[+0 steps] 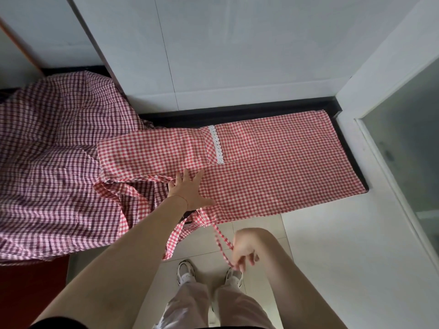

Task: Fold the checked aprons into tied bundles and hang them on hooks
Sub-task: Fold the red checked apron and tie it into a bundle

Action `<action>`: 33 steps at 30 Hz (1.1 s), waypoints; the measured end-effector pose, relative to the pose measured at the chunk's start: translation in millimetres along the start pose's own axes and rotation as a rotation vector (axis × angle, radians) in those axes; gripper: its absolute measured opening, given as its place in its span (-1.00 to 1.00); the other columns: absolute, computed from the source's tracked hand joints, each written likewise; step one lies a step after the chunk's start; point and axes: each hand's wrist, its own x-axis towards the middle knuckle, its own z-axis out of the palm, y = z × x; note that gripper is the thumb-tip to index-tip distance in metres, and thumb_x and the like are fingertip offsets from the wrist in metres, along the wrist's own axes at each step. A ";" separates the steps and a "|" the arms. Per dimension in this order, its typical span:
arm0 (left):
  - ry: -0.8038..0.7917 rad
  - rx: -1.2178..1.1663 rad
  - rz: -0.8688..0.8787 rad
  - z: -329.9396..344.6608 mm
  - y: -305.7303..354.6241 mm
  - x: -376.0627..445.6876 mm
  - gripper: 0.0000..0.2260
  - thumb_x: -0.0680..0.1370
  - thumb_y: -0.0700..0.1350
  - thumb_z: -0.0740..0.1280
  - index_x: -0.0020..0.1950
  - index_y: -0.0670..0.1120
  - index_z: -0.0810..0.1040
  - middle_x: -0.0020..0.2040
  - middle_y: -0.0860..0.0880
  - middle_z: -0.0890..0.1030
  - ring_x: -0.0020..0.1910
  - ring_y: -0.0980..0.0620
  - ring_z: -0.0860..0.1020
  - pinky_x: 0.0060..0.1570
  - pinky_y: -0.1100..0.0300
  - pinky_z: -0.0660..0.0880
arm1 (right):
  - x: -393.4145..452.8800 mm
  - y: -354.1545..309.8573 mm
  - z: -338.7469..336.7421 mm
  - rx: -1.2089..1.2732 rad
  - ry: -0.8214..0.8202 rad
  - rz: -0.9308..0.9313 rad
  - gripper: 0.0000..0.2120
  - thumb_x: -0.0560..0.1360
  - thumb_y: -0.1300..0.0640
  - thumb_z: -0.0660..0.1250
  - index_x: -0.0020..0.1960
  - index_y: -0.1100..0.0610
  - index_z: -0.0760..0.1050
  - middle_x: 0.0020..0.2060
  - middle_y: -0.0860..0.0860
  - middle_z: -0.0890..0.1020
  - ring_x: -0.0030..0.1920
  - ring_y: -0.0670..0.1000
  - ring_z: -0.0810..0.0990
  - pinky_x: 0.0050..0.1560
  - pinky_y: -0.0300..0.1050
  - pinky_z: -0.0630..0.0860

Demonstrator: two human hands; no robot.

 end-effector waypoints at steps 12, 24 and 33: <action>-0.008 0.036 0.019 4.0 -6.7 -3.0 0.11 0.35 0.33 0.49 0.61 0.16 -0.24 0.62 -0.13 -0.23 0.60 -0.23 -0.17 0.48 -0.30 0.02 | 17.4 -12.1 2.6 0.381 0.567 -0.211 -0.75 0.55 0.09 0.38 0.18 0.17 0.60 -0.06 0.05 0.68 -0.15 -0.06 0.63 -0.04 -0.11 0.58; 0.145 -0.446 -0.121 10.1 -35.7 -45.9 -0.88 0.61 -0.14 0.23 -0.04 -0.08 0.55 -0.15 -0.04 0.58 -0.14 -0.06 0.57 -0.14 0.08 0.51 | 17.3 -41.8 -6.8 1.569 0.454 -0.180 -0.80 0.54 0.12 0.42 -0.18 0.18 0.48 -0.46 0.00 0.52 -0.52 -0.08 0.37 -0.50 -0.23 0.28; 0.023 -0.824 -0.024 22.5 -25.7 -58.1 -0.62 0.43 0.18 0.50 -0.29 -0.11 0.53 -0.39 0.07 0.44 -0.40 0.12 0.38 -0.35 0.30 0.30 | -3.4 -58.6 -34.2 1.492 0.662 -0.334 -0.88 0.55 0.14 0.34 -0.11 0.17 0.58 -0.21 0.01 0.64 -0.31 -0.07 0.56 -0.33 -0.21 0.41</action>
